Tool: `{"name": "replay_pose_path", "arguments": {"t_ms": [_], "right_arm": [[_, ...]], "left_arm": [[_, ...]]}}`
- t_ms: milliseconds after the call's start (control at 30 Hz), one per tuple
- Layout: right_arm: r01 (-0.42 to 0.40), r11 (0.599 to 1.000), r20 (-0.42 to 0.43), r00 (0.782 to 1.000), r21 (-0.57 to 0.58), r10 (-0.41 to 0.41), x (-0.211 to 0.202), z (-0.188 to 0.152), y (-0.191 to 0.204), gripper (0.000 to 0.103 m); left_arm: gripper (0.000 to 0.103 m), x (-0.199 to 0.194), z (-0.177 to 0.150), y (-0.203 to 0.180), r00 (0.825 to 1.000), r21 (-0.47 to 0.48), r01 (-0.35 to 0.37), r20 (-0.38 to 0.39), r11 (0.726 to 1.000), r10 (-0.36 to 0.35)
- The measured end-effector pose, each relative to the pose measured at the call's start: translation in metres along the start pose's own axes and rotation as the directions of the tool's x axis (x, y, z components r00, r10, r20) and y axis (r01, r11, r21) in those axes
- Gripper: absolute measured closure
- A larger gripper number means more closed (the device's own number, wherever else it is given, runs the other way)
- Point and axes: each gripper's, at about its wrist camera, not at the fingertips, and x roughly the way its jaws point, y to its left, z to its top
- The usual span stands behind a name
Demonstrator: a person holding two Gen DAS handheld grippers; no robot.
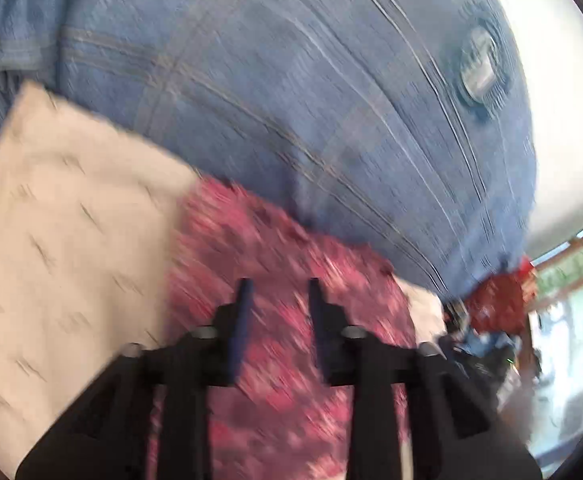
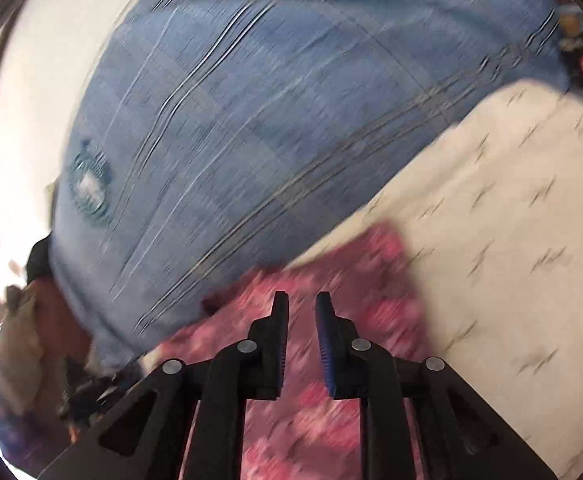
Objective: Fold small clothes
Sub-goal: 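Open both grippers and release the folded floral shirt onto the sheet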
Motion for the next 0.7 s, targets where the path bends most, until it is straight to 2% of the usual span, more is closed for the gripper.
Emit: {"name": "replay_pose_path", "arguments": {"t_ms": [33,67,100,133,167,200,233,267,300,333,367,400,433,467,533,600,667,700], "right_arm": [[0.013,1.0,-0.039,0.999,-0.015,-0.014,0.011,-0.01,0.002,0.086],[0.058,0.998,-0.087,0.994,-0.029,-0.06,0.03,-0.016,0.006,0.087],[0.126,0.991,-0.156,0.979,-0.049,-0.132,0.047,-0.028,0.002,0.094],[0.131,0.989,-0.136,0.981,-0.073,-0.14,0.05,-0.03,0.003,0.096],[0.158,0.983,-0.085,0.982,-0.096,-0.166,0.044,-0.033,0.009,0.096],[0.176,0.98,-0.098,0.978,-0.089,-0.184,0.036,-0.038,0.008,0.095],[0.17,0.984,-0.11,0.978,-0.06,-0.176,0.028,-0.039,0.012,0.088],[0.158,0.987,-0.09,0.983,-0.037,-0.161,0.016,-0.04,0.015,0.087],[0.144,0.989,-0.057,0.988,-0.02,-0.145,-0.001,-0.039,0.018,0.086],[0.135,0.991,-0.021,0.991,0.004,-0.135,-0.019,-0.042,0.017,0.079],[0.136,0.989,0.022,0.99,0.052,-0.138,-0.041,-0.05,0.009,0.061],[0.149,0.984,0.049,0.987,0.098,-0.154,-0.06,-0.053,0.002,0.053],[0.163,0.976,0.073,0.982,0.145,-0.175,-0.079,-0.064,-0.006,0.047],[0.163,0.968,0.096,0.978,0.192,-0.184,-0.095,-0.079,-0.019,0.047],[0.179,0.951,0.088,0.974,0.254,-0.207,-0.099,-0.099,-0.034,0.047],[0.154,0.943,0.058,0.982,0.296,-0.179,-0.089,-0.113,-0.047,0.047],[0.111,0.95,0.116,0.982,0.293,-0.15,-0.09,-0.115,-0.047,0.048],[0.079,0.955,0.12,0.986,0.285,-0.118,-0.086,-0.109,-0.046,0.048]], "left_arm": [[0.071,0.01,-0.008,0.0,0.999,0.007,-0.012,-0.035,1.0,0.012],[0.071,0.024,-0.017,0.0,0.996,0.012,-0.044,-0.083,0.999,0.044],[0.072,0.039,-0.028,0.006,0.986,0.009,-0.084,-0.142,0.996,0.084],[0.079,0.05,-0.035,0.007,0.979,0.016,-0.111,-0.168,0.994,0.112],[0.093,0.053,-0.038,0.002,0.977,0.023,-0.148,-0.151,0.989,0.15],[0.096,0.045,-0.041,0.003,0.977,0.001,-0.145,-0.158,0.989,0.144],[0.096,0.038,-0.04,0.008,0.979,-0.047,-0.118,-0.173,0.992,0.108],[0.096,0.024,-0.04,0.012,0.984,-0.106,-0.069,-0.169,0.992,0.051],[0.095,0.004,-0.044,0.016,0.988,-0.113,-0.053,-0.153,0.992,0.035],[0.093,-0.012,-0.047,0.016,0.99,-0.095,-0.058,-0.136,0.994,0.045],[0.086,-0.032,-0.055,0.016,0.992,-0.066,-0.062,-0.111,0.996,0.054],[0.069,-0.048,-0.06,0.019,0.994,-0.048,-0.065,-0.09,0.997,0.06],[0.058,-0.06,-0.07,0.022,0.995,-0.04,-0.074,-0.076,0.996,0.071],[0.046,-0.07,-0.084,0.028,0.995,-0.047,-0.075,-0.067,0.996,0.071],[0.045,-0.066,-0.1,0.028,0.997,-0.082,-0.041,-0.069,0.996,0.035],[0.045,-0.056,-0.115,0.036,0.995,-0.148,-0.002,-0.103,0.989,-0.014],[0.045,-0.047,-0.121,0.043,0.99,-0.204,-0.013,-0.14,0.979,-0.016],[0.045,-0.038,-0.122,0.045,0.986,-0.229,-0.02,-0.165,0.973,-0.018]]}}
